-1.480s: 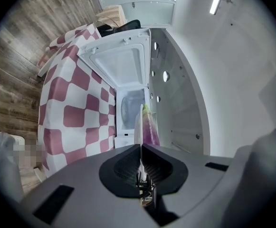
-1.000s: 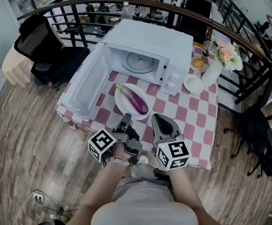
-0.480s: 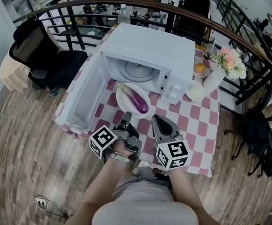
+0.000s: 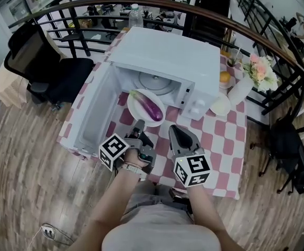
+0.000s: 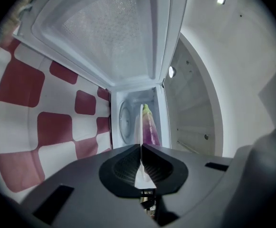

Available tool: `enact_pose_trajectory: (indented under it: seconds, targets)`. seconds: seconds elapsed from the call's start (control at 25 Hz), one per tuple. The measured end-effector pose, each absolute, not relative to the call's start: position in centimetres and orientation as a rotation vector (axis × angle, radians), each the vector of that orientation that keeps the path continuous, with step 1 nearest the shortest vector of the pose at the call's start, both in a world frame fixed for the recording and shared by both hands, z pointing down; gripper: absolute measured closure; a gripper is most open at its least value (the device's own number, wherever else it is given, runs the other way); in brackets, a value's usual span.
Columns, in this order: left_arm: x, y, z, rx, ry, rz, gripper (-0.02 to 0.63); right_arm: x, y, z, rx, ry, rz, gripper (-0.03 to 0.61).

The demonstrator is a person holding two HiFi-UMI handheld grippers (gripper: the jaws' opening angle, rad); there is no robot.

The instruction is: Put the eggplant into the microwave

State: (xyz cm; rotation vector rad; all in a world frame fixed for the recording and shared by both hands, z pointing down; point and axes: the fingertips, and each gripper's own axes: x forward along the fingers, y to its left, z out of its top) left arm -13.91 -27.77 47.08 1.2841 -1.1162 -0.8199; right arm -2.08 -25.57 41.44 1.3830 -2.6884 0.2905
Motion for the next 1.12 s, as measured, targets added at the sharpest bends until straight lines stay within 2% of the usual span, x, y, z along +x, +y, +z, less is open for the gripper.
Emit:
enact_pose_trajectory:
  seconds: [1.12]
  targets:
    - [-16.2, -38.6, 53.8, 1.308, -1.088, -0.708, 0.601, -6.1, -34.1, 46.8, 1.424, -2.570, 0.272, 0.552]
